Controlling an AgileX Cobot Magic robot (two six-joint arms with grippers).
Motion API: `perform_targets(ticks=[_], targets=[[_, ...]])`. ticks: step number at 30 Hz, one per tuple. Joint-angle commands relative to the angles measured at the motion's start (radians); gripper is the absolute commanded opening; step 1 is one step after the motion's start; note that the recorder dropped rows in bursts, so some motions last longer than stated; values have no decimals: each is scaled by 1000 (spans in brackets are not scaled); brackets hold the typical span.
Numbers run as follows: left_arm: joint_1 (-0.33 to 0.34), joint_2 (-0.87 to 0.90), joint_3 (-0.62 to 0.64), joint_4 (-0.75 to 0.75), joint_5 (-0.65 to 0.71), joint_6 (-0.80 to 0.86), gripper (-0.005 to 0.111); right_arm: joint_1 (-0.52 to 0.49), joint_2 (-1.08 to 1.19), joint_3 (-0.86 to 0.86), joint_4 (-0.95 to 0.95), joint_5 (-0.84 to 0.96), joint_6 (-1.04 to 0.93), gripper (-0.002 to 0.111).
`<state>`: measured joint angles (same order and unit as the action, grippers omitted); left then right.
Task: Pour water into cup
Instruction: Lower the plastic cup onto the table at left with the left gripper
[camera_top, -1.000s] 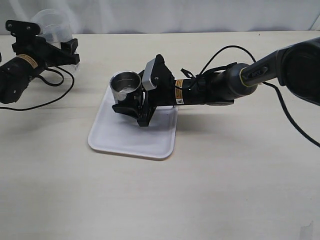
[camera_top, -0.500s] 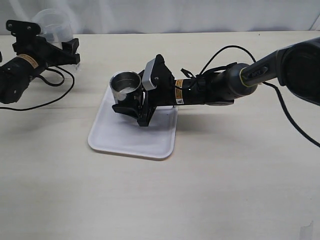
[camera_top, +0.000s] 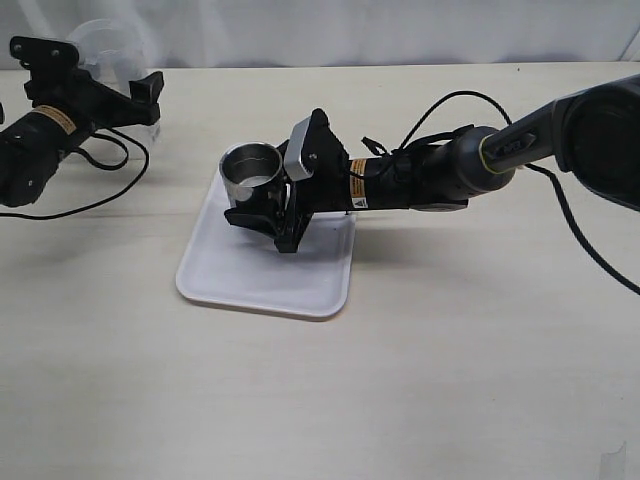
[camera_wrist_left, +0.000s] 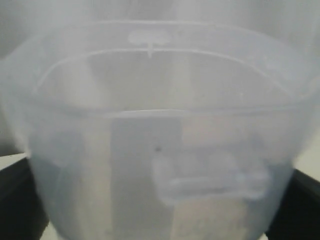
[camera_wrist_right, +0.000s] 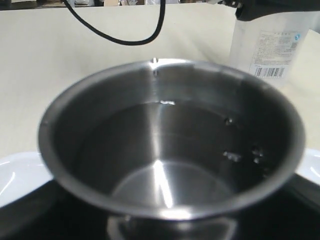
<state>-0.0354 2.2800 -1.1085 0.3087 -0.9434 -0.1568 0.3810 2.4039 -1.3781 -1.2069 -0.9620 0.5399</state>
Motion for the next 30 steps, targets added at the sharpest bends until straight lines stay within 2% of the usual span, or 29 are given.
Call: perform_targets(ticks=[1,7,14,20,30], targets=[[2,-1,-3,-9,-1,-6,99,-8,-11,-6,22,-38,-6,4],[0,-3,-3,1,-13,-6,99,-8,-11,-6,22,-38,-6,4],[0,-32,-2,106,26,-6,99,-8,-11,-6,22,-38,-6,4],[0,-39,1,96,79,-16,99,-8,-11,-6,22,-38,-6,4],[0,-64,37,81,68,-35,99,-8,-11,-6,22,-38,-6,4]])
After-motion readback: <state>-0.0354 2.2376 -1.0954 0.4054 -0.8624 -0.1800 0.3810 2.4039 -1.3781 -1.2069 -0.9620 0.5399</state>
